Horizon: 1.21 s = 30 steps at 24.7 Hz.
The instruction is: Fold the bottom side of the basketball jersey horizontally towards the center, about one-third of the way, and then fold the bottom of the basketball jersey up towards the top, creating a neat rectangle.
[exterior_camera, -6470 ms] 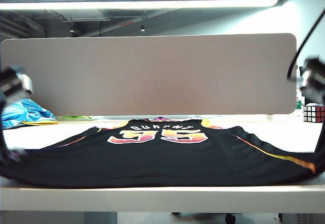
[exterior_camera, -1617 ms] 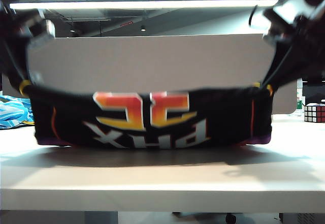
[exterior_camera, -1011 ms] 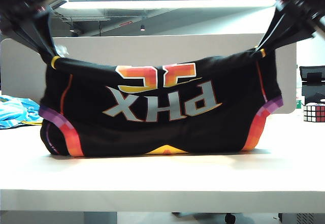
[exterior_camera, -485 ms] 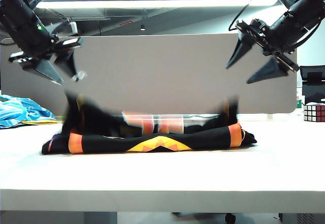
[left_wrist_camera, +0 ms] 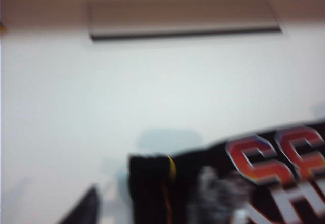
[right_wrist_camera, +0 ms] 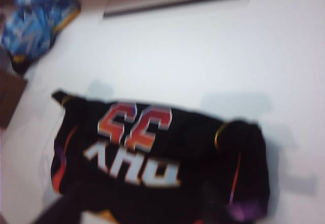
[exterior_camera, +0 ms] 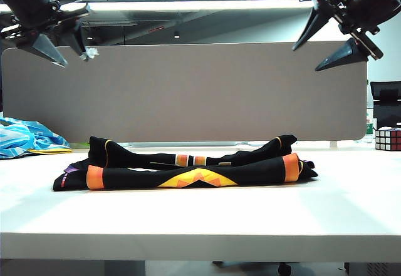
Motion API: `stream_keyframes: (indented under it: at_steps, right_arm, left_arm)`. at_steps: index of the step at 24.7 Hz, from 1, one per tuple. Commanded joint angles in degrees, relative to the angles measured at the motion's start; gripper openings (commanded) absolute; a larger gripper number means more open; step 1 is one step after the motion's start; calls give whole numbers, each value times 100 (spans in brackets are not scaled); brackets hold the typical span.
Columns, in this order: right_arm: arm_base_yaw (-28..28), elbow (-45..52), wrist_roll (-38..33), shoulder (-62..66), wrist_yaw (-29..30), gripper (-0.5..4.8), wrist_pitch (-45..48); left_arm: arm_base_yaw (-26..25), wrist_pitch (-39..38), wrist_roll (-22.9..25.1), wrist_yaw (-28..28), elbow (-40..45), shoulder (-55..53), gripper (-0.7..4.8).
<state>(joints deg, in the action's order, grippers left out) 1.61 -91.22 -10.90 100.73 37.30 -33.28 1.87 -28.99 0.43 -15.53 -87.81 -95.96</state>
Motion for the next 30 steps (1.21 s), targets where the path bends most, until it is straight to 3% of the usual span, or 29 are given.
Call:
stream_keyframes:
  at_steps: [1,2,4,7,10,14,18,30]
  right_arm:
    - [2,140,662,-511,-48,76,-407]
    - [2,247,686,-708,-50,33,-396]
    - [7,527,684,-1163,-59,8,-280]
    - [85,1049,691,-2079,-428,8,-234]
    - [87,1602,686,-2964,-439,-6,-181]
    - [83,2660,682,-4363,-820,-5,-142]
    - [81,3456,664,-5202,-1060,-5,-94]
    - [70,5939,111,-7613,-1853,-5,1045]
  left_arm:
    - [13,-155,-101,-651,203,398,65]
    - [13,-162,-111,-678,280,533,46]
    - [15,-144,-109,-654,522,907,17]
    - [13,-9,-109,-625,1095,1722,11]
    - [13,-4,-105,-614,1670,2564,-6]
    - [20,79,-297,-605,2872,4120,-6]
    - [20,96,-435,-195,3698,5176,-6]
    - [20,708,-1360,201,6022,8234,-6]
